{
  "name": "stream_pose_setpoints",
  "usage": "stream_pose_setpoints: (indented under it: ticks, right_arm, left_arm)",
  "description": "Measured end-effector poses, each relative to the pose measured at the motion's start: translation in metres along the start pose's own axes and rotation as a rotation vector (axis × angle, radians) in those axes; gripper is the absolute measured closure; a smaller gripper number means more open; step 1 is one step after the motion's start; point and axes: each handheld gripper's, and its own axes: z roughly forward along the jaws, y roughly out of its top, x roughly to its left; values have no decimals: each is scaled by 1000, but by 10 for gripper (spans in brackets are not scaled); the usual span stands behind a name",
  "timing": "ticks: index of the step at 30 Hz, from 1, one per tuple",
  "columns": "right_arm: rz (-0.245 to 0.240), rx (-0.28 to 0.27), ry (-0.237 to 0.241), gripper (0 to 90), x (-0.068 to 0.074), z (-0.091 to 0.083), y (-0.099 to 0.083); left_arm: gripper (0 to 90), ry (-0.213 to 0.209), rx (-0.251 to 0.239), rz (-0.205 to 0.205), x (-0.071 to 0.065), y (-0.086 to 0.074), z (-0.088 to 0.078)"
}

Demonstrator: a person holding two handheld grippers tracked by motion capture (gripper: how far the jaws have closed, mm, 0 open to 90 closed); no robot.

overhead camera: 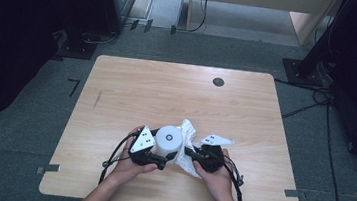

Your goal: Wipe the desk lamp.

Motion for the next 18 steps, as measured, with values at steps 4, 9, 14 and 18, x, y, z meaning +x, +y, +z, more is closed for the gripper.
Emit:
stream_pose_setpoints:
  ticks: [4,9,14,18]
  right_arm:
    - [0,-12,-10,793,-1,-2,0]
    - [13,-22,-11,793,-4,-4,1]
    - [-4,-10,-3,793,0,1,0]
    - [0,-5,1,794,2,1,-1]
  left_arm:
    - [75,35,-11,-21,-2,-2,-3]
    - [66,113,-36,-48,-15,-2,-7]
    - [62,215,-29,-113,-27,3,-1]
    - [62,267,-6,-139,-33,3,2]
